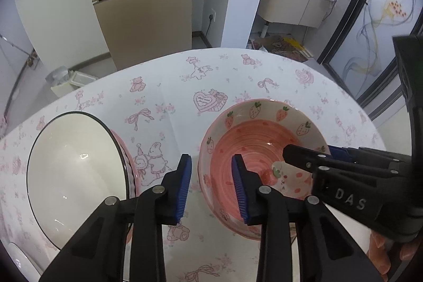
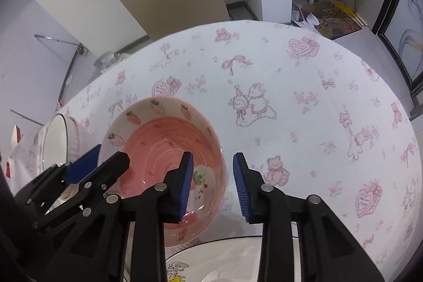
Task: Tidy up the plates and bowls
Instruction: 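Move the right gripper to the other pink strawberry bowl and grip its rim, then lift the pink strawberry bowl with the right gripper toward the stacked bowls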
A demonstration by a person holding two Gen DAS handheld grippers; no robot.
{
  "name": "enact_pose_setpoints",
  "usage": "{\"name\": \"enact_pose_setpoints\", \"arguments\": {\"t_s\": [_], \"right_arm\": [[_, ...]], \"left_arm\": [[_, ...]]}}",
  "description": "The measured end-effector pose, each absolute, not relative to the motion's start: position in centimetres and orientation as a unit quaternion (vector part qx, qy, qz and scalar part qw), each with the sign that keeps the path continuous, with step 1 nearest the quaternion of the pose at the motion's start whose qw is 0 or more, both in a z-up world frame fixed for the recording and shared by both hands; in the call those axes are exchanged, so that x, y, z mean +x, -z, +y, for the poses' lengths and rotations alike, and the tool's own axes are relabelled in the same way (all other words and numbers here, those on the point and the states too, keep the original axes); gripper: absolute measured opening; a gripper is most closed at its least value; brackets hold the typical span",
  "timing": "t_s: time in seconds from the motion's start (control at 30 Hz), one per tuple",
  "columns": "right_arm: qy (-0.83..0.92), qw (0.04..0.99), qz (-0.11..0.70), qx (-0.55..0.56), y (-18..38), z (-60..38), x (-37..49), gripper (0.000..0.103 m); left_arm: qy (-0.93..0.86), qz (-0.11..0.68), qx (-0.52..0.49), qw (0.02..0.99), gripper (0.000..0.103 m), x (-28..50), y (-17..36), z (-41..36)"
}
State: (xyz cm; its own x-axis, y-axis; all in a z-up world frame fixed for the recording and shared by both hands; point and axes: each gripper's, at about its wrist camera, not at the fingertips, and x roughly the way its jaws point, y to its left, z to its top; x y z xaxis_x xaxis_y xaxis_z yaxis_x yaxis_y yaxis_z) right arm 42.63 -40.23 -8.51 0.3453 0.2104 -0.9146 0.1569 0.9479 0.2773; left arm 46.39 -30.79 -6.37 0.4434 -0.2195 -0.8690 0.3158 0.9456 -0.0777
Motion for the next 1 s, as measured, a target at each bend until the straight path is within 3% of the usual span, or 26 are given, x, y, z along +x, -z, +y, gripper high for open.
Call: {"name": "enact_pose_setpoints", "arguments": {"t_s": [0.47,0.7,1.0], "right_arm": [[-0.016,0.796,0.585,0.153,9.9,-39.9,43.0,0.011],[-0.026,0.791,0.588,0.167,10.6,-40.0,43.2,0.01],[-0.055,0.779,0.582,0.226,11.5,-41.4,43.2,0.01]], "left_arm": [[0.147,0.505,0.069,0.848,0.028,46.5,7.5,-31.6],[0.15,0.533,0.067,0.83,0.028,47.0,9.5,-32.0],[0.16,0.539,0.045,0.826,0.019,47.3,9.7,-31.7]]}}
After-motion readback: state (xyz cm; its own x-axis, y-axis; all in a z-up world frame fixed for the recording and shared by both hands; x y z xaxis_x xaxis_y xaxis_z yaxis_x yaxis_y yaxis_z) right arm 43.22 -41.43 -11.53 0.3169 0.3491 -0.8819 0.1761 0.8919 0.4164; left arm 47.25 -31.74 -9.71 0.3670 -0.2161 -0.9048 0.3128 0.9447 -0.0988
